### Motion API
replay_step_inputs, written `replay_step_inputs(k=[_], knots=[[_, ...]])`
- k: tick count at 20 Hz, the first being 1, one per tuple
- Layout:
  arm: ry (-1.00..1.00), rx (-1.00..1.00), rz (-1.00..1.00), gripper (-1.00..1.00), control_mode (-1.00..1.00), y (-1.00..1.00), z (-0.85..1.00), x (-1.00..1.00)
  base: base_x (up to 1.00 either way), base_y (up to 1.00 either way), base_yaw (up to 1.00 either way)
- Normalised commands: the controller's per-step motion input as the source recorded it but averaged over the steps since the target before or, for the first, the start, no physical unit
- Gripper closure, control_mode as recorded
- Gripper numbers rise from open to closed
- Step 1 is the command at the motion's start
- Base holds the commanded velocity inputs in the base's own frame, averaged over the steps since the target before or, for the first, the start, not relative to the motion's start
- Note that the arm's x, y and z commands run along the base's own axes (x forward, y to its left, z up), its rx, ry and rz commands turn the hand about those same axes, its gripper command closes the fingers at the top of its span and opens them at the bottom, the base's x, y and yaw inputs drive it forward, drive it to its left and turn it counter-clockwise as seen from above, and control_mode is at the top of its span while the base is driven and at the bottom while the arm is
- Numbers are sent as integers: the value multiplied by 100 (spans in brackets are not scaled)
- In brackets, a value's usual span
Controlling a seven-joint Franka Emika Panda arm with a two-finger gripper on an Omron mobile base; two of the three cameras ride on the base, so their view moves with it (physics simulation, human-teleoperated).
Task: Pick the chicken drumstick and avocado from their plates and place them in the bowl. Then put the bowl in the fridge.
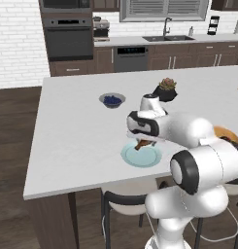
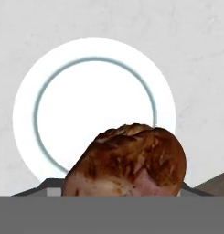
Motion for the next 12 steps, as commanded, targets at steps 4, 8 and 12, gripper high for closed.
replay_step_inputs(k=[4,8,12], knots=[[-4,0,0,100,-100,0,100,-84,0,0,0],[-1,0,-2,100,-100,0,100,-90,0,0,0],[-1,0,-4,100,-100,0,100,-96,0,0,0]])
